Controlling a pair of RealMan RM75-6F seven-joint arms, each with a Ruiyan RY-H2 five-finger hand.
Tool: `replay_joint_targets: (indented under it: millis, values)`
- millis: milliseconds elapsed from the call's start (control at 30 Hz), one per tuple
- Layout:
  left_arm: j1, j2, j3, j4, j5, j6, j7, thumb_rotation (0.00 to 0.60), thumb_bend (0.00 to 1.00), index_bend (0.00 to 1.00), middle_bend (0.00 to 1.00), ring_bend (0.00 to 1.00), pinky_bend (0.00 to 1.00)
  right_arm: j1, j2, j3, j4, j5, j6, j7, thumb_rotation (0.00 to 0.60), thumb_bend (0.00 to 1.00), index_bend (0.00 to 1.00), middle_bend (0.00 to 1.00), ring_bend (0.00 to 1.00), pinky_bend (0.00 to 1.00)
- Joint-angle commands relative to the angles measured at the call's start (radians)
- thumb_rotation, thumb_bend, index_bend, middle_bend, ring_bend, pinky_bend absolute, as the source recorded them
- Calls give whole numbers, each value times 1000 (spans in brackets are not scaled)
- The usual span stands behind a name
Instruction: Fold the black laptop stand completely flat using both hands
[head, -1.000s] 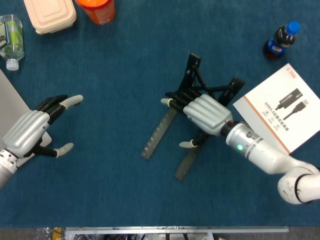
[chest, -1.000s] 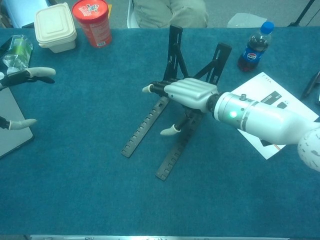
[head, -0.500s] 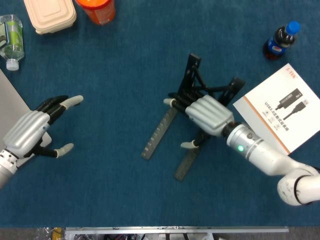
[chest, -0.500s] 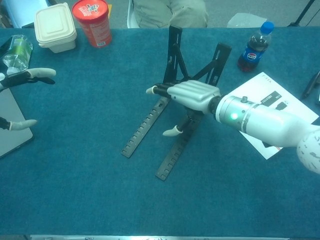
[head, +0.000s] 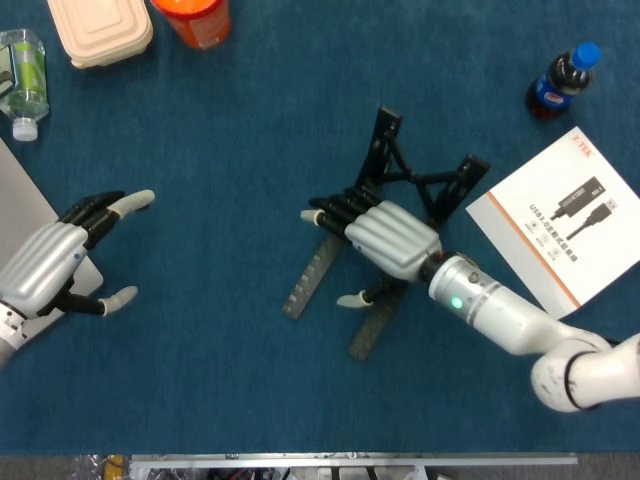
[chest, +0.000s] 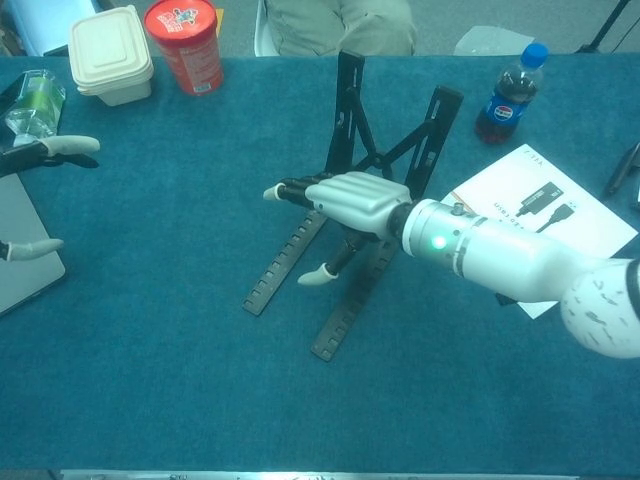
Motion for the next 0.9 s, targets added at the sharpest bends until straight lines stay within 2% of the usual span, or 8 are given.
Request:
replay_joint_targets:
  millis: [33,167,467,900]
  values:
    - [1,-1,0,2,1,2,-4,600,267,69,146,55,67,20,-32,21,37,43,-13,0,397,131,0,21,0,3]
    - [2,-3,0,8,3,4,-9,600,267,69,146,55,67,30,-51,28,58,85,-9,-9,397,131,0,21,0,3]
    - [4,-13,-1,22,7,9,-21,600,267,69,146,55,67,24,-39,6,41,180,42,-68,397,131,0,21,0,3]
    - [3,-14,-1,17,9,8,-14,600,267,69,146,55,67,7,-13,-2,19,180,68,-50,397,131,0,20,0,3]
